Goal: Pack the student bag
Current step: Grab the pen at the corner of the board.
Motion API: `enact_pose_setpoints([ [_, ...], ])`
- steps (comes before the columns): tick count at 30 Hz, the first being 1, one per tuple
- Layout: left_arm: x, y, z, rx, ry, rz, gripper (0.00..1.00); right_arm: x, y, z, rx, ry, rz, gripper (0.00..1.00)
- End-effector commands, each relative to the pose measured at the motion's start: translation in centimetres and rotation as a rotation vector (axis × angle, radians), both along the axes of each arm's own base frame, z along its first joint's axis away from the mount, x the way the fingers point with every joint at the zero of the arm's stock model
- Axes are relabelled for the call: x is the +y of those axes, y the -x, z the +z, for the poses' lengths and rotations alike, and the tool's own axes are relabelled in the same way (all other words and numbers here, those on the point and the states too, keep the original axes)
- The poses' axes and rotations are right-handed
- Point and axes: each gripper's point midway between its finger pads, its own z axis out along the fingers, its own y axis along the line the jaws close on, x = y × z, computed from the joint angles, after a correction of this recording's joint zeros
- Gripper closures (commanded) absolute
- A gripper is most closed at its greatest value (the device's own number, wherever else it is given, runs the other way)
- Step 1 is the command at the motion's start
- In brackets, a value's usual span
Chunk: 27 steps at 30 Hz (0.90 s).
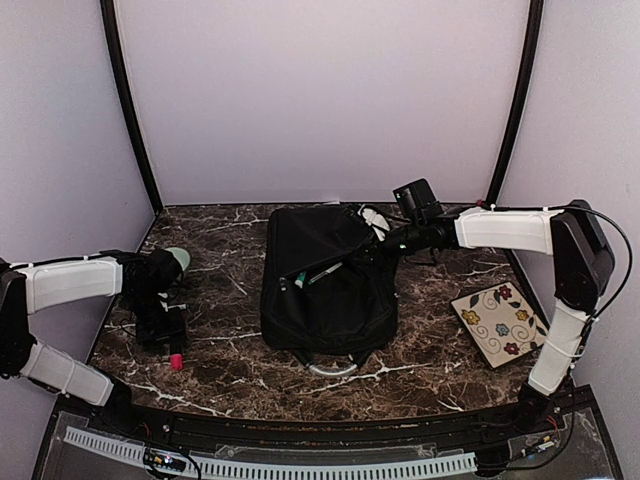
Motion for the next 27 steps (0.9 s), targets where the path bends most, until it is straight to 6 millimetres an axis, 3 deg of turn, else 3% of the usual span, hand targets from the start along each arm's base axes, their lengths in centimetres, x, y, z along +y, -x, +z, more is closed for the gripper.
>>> enact_pose_setpoints([
  [1,1.0,-0.1,0.5,-0.022,-0.054,0.013,0.43,1.4,0.8,2.2,0.003,-0.085,0.069,0.97],
  [5,0.7,-0.3,-0.1,-0.015,-0.045,0.010,0.44,1.5,0.9,2.0,0.010,-0.084,0.072,0.96],
  [10,0.7,-0.7,-0.5,-0.028,-0.050,0.007,0.55,1.5,0.9,2.1,0.008,-0.084,0.071,0.96],
  [23,0.6,-0.6,-1.4,-0.010,-0.046,-0.012,0.55,1.5,0.9,2.0,0.009,-0.083,0.071,0.96],
  [27,0.3,-0.5,-1.9,-0.004,-0.030,-0.015,0.62,1.5,0.9,1.8,0.015,-0.083,0.072,0.96],
])
